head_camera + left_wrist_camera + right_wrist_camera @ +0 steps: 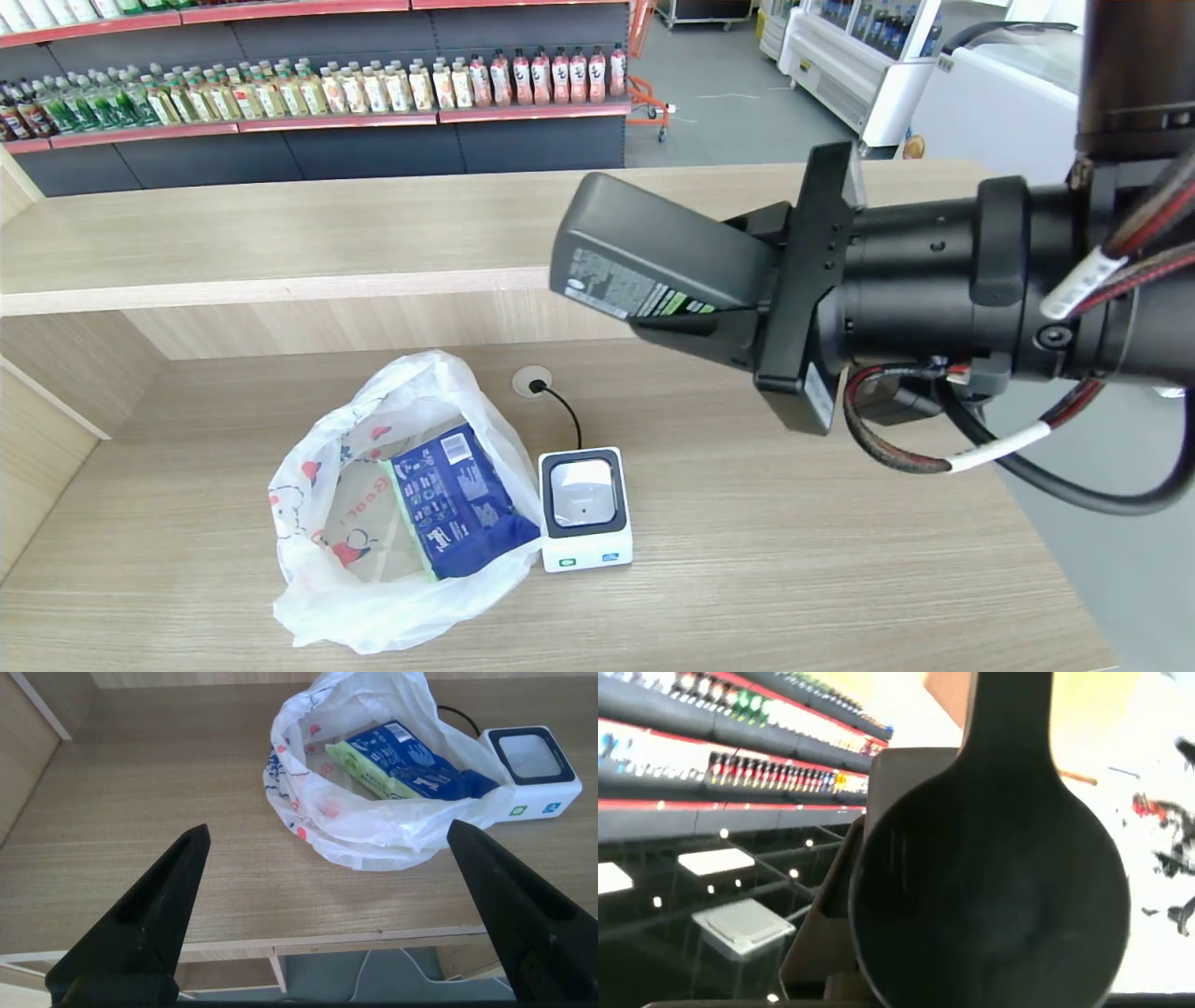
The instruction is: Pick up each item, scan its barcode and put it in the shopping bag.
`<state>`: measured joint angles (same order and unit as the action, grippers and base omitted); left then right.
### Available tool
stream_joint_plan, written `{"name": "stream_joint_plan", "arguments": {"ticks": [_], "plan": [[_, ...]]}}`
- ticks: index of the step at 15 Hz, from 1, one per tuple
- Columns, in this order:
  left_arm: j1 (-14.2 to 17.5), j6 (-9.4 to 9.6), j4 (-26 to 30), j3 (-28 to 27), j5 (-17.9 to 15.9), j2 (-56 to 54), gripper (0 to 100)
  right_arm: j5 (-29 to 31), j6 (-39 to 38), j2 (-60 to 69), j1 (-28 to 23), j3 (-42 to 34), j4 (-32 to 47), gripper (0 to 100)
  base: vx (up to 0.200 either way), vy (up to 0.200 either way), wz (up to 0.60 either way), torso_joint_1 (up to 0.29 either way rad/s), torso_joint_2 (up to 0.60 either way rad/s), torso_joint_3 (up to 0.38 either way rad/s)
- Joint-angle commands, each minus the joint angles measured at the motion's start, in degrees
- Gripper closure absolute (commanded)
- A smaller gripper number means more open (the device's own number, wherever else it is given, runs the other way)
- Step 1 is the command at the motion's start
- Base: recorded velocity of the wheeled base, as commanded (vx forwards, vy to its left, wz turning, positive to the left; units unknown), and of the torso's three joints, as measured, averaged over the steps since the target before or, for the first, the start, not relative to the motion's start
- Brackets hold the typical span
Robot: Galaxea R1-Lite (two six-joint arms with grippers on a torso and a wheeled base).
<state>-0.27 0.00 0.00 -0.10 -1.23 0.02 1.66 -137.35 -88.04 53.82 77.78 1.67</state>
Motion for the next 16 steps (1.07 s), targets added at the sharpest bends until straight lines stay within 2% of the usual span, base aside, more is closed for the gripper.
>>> {"name": "stream_joint_plan", "arguments": {"ticks": [1, 4, 6, 11, 14, 16], "plan": [[0.0, 0.00, 0.0, 0.0, 0.0, 0.0, 0, 0.1, 5.9, 3.1, -4.2, -5.2, -3.5, 100, 0.000, 0.000, 0.00, 0.000, 0.00, 0.000], [0.0, 0.00, 0.0, 0.0, 0.0, 0.0, 0, -0.5, 25.0, 5.3, -9.3, -15.1, -18.9, 100, 0.000, 0.000, 0.00, 0.000, 0.00, 0.000], [0.0, 0.00, 0.0, 0.0, 0.0, 0.0, 0, -2.1, 32.4, 6.5, -10.2, -18.6, -27.9, 100, 0.000, 0.000, 0.00, 0.000, 0.00, 0.000], [-0.1, 0.00, 0.0, 0.0, 0.0, 0.0, 0, -4.0, 33.4, 9.4, -10.4, -27.2, -37.6, 100, 0.000, 0.000, 0.00, 0.000, 0.00, 0.000], [0.0, 0.00, 0.0, 0.0, 0.0, 0.0, 0, -6.6, 38.7, 8.4, -10.0, -39.2, -53.7, 100, 0.000, 0.000, 0.00, 0.000, 0.00, 0.000], [0.0, 0.00, 0.0, 0.0, 0.0, 0.0, 0, -10.7, 41.9, 7.4, -10.6, -43.4, -58.4, 100, 0.000, 0.000, 0.00, 0.000, 0.00, 0.000]]}}
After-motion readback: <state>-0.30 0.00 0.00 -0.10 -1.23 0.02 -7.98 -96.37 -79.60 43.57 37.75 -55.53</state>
